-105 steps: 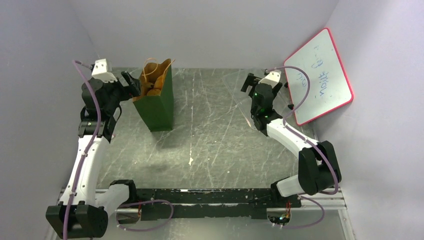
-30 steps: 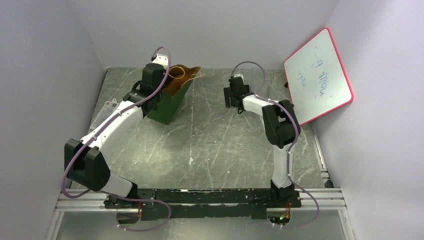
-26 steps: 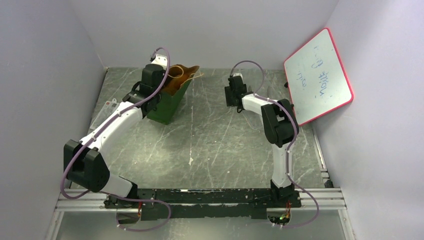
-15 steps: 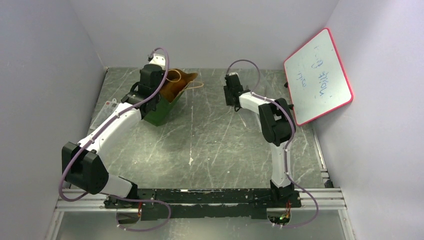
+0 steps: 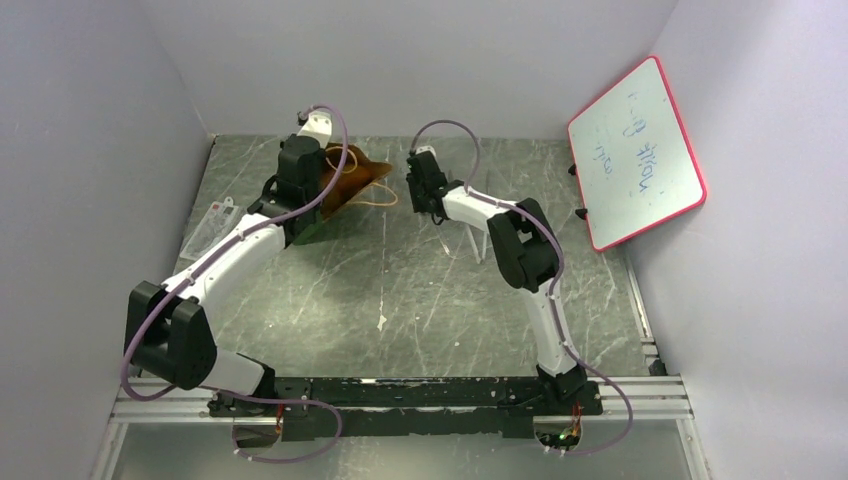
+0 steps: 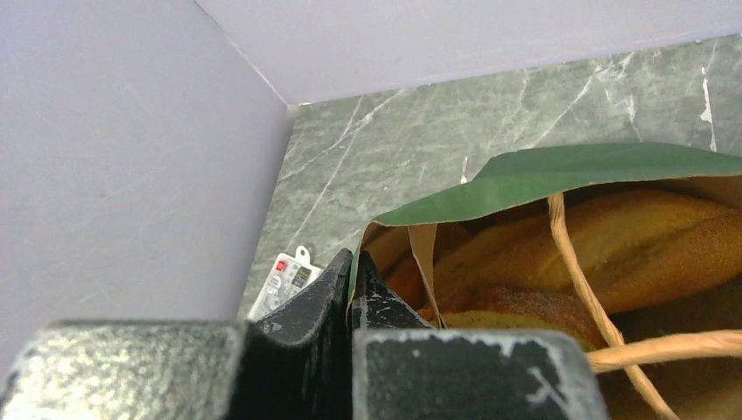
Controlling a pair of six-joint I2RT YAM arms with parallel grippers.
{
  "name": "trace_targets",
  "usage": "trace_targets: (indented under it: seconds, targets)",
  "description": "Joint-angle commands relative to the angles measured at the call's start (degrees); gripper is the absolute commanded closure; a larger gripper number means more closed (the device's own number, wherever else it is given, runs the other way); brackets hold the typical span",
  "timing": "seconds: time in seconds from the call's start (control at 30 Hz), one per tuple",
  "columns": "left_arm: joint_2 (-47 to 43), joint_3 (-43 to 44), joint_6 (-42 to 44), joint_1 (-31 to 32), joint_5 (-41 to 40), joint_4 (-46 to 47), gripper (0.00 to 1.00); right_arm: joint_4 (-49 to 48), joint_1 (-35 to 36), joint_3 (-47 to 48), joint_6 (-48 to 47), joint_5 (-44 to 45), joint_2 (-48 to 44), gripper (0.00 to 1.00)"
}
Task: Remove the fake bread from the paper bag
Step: Move the container to the center of the board, then pick up the clamp from the container.
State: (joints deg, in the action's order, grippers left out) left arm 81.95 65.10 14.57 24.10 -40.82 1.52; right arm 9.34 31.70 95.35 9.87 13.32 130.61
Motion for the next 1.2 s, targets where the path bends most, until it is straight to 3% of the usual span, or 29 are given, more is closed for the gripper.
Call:
trace_targets:
  seconds: [0.0, 0.2, 0.37, 0.5, 0.93, 1.17]
  targets:
    - [-3.4, -2.5, 1.8, -0.3, -1.7, 8.5, 0.93, 2.1, 1.9, 2.4, 3.8, -3.6, 2.7, 0.66]
    - [-6.5, -3.7, -1.2, -0.2, -0.1, 5.5, 0.93, 2.6, 3.7, 3.5, 4.9, -3.4, 2.9, 0.64]
    - [-7.6, -4.6, -4.2, 0.0, 2.1, 0.3, 0.93, 2.7, 3.9, 1.9, 5.5, -1.7, -0.7, 0.38]
    - [-7.6, -6.4, -5.6, 0.2, 3.3, -1.5, 0.93, 3.1, 4.0, 1.2, 4.8, -0.7, -4.0, 0.25]
    - [-7.8, -9.0, -10.1, 1.3, 7.1, -5.5, 0.93, 5.5, 3.9, -6.9, 2.5, 11.0, -16.9, 0.10]
    - [-9.5, -8.9, -15.0, 2.9, 12.2, -10.5, 0.93, 4.4, 1.8, -16.5, 2.8, 15.0, -23.2, 0.06]
